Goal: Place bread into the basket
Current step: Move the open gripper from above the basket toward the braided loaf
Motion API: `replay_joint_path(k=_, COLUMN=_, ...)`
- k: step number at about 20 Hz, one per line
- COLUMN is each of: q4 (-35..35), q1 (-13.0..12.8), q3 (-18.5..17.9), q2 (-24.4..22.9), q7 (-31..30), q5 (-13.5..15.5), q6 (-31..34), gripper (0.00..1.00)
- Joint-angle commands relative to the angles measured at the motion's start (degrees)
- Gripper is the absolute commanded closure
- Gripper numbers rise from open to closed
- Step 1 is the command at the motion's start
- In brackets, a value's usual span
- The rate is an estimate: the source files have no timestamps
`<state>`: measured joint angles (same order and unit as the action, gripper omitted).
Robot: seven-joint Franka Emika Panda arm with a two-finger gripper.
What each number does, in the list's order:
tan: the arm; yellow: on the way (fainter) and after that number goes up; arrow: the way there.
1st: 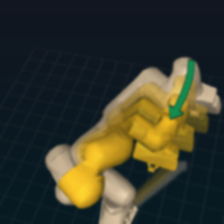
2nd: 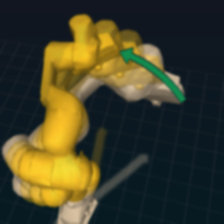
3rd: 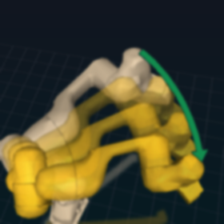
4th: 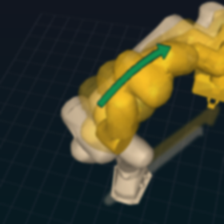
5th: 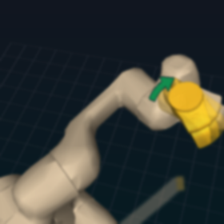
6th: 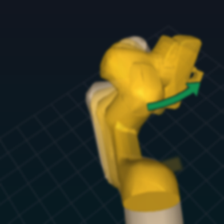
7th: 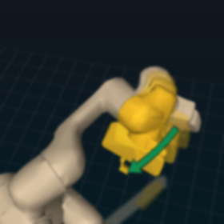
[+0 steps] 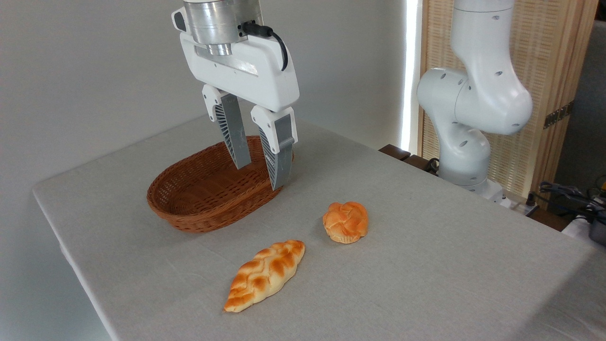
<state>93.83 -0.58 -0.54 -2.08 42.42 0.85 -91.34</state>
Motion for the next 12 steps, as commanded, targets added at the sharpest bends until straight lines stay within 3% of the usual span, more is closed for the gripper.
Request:
replay_joint_path(k=1, q4=-0.23, q1=-0.12, q3=-0.51, q2=0.07, q7=1.09, q5=0.47, q6=0.99, gripper=0.0)
replay_joint_path(k=6, q4=0.57, q1=-0.29, q3=-0.42, q2=0.15, q7=0.91, q5=0.64, q6=0.38, gripper=0.0)
replay_joint_path(k=12, q4=4.69, q1=-0.91, q3=0.37, q2=0.15, q7=0.73, q5=0.82, q6=-7.88, gripper=0.0)
